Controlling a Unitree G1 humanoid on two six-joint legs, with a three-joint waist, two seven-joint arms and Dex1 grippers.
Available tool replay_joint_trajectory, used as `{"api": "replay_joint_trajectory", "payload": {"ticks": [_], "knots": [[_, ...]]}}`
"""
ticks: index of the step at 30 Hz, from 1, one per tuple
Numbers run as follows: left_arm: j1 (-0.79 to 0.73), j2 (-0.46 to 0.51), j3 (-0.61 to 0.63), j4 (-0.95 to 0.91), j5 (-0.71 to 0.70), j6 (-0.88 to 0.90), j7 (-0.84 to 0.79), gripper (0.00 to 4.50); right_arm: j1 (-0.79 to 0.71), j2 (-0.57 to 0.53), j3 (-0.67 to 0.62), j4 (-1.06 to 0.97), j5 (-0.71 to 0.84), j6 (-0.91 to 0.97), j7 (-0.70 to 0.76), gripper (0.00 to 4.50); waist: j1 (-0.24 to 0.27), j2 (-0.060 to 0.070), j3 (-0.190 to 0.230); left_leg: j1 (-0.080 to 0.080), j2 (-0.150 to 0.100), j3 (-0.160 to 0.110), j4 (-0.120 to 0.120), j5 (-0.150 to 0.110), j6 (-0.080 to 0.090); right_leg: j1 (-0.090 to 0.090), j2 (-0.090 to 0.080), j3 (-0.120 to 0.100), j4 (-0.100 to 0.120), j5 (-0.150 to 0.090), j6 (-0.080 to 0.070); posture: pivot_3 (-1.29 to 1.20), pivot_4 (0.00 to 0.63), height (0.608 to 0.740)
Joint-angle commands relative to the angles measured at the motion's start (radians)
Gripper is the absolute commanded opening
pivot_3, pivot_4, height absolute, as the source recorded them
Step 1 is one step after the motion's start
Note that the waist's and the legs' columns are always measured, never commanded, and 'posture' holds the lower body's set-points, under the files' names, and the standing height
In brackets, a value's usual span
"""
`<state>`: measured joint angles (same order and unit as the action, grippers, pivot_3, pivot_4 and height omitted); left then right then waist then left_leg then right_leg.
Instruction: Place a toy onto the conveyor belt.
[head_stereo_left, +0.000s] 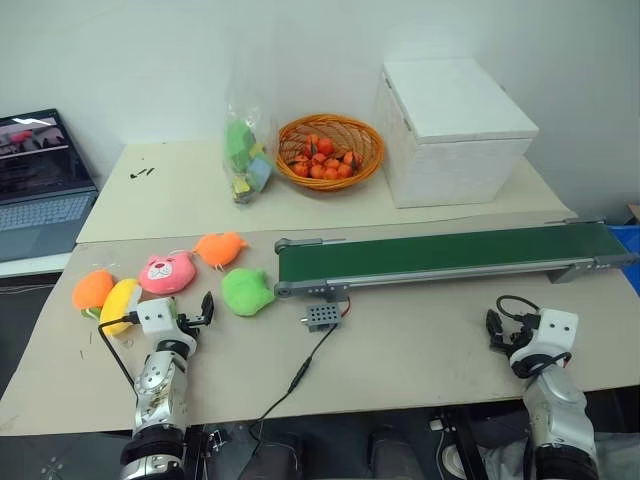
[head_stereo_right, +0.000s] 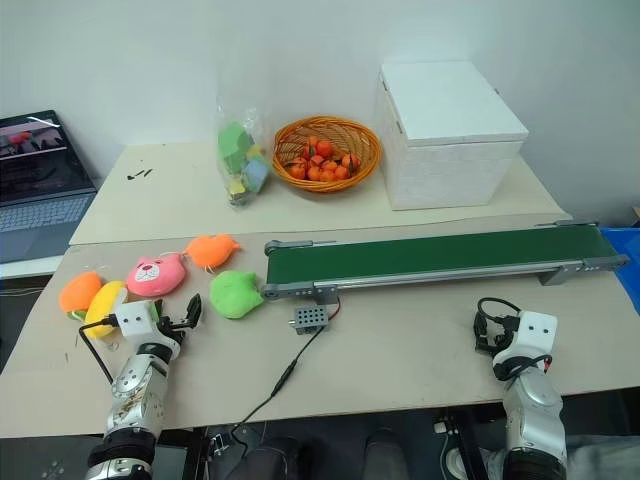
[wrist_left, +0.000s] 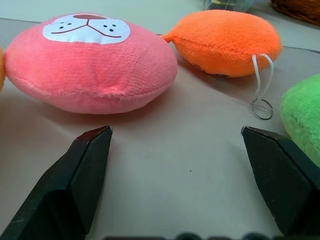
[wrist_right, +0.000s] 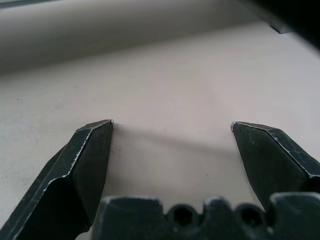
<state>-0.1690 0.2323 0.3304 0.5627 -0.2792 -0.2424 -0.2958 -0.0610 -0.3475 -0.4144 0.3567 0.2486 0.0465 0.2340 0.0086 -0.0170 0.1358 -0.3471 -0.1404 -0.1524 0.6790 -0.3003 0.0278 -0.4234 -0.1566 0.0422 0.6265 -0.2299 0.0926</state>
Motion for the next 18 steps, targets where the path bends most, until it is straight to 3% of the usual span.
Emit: {"api": "replay_joint_trajectory", "payload": {"ticks": [1, 5, 8, 12, 15, 18], "knots": [[-0.013, 0.007, -0.021, 0.011, 0.024, -0.011, -0.002, 4.41, 0.001, -0.007, -0.003, -0.023, -0.003, -0.025, -0.007, 4.43, 0.000, 0.000, 0.000, 0.000, 0.000, 0.000, 0.000, 0.000, 0.000, 0.000, 0.000, 0.000, 0.000, 0.000, 0.000, 0.00, 0.150, 0.740], [-0.026, 0.006, -0.023, 0.041, 0.032, -0.018, -0.001, 4.41, 0.022, -0.011, 0.007, -0.090, 0.031, 0.036, 0.027, 4.43, 0.003, 0.001, 0.000, 0.000, 0.000, 0.000, 0.000, 0.000, 0.000, 0.000, 0.000, 0.000, 0.000, 0.000, 0.000, 0.00, 0.150, 0.740], [-0.028, 0.007, -0.026, 0.048, 0.034, -0.022, -0.008, 4.41, 0.065, -0.049, 0.084, -0.349, 0.218, 0.242, 0.234, 4.43, 0.002, 0.003, -0.002, 0.000, 0.000, 0.000, 0.000, 0.000, 0.000, 0.000, 0.000, 0.000, 0.000, 0.001, 0.000, 0.00, 0.150, 0.740], [-0.028, 0.007, -0.038, 0.057, 0.037, -0.019, -0.025, 4.41, 0.179, -0.360, 0.217, -0.874, 0.481, 0.512, 0.571, 4.43, 0.003, 0.011, -0.001, -0.004, 0.000, 0.000, 0.001, -0.001, 0.002, -0.001, 0.000, 0.000, -0.001, 0.002, 0.002, 0.00, 0.150, 0.740], [-0.034, 0.005, -0.042, 0.066, 0.040, -0.021, -0.028, 4.41, 0.175, -0.477, 0.194, -0.976, 0.546, 0.556, 0.631, 4.43, 0.013, 0.002, -0.004, -0.004, 0.001, -0.002, 0.001, -0.001, 0.002, 0.001, 0.001, -0.003, -0.004, 0.002, 0.003, 0.00, 0.150, 0.740], [-0.049, 0.000, -0.039, 0.072, 0.034, -0.017, -0.031, 4.41, 0.135, -0.538, 0.242, -0.996, 0.477, 0.543, 0.647, 4.43, 0.027, -0.003, -0.004, -0.003, 0.001, -0.003, 0.003, -0.001, 0.001, 0.003, 0.001, -0.005, -0.006, 0.004, 0.003, 0.00, 0.150, 0.740]]}}
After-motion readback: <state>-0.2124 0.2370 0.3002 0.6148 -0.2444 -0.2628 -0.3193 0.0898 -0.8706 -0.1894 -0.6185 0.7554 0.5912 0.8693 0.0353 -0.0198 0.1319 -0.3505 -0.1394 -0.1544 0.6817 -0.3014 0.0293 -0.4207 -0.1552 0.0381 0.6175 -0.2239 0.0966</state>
